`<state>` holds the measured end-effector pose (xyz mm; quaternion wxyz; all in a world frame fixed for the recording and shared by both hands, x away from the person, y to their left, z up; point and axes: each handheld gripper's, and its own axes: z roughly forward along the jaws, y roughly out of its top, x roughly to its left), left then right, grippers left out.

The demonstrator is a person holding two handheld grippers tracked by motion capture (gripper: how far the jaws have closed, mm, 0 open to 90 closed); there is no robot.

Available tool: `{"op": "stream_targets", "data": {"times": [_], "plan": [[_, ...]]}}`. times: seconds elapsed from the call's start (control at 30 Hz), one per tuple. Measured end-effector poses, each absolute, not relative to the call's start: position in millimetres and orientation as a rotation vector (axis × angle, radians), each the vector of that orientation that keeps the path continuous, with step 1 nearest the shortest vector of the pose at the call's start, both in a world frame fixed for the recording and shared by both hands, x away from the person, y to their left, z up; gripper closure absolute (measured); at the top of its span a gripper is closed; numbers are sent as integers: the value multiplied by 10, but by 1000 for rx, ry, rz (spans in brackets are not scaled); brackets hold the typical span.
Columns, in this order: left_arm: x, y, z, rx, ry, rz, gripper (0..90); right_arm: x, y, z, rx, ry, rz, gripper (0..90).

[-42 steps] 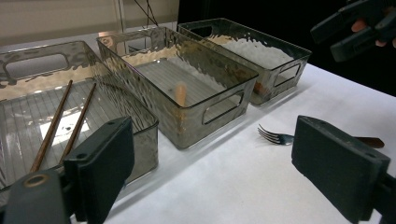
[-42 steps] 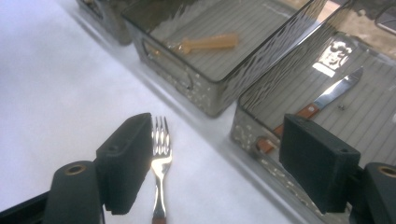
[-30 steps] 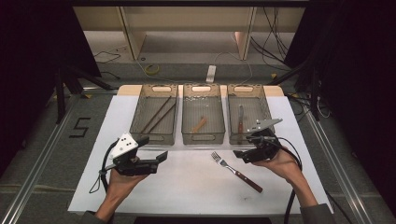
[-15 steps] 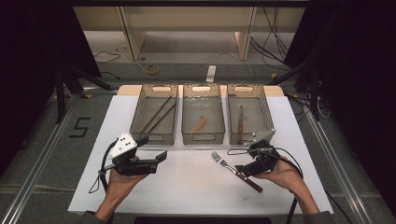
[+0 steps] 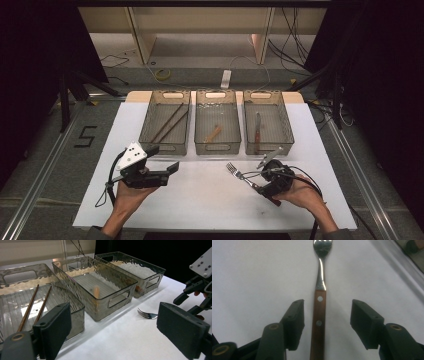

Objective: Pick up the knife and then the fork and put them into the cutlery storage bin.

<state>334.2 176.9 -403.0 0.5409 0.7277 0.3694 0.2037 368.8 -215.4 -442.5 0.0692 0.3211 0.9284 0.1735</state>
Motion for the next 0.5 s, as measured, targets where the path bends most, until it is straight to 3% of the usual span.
{"op": "stream_targets", "data": {"times": [0.5], "plan": [[3342, 1764, -4033, 1738, 873, 485, 121, 3685, -2059, -4550, 897, 2861, 406, 659]]}}
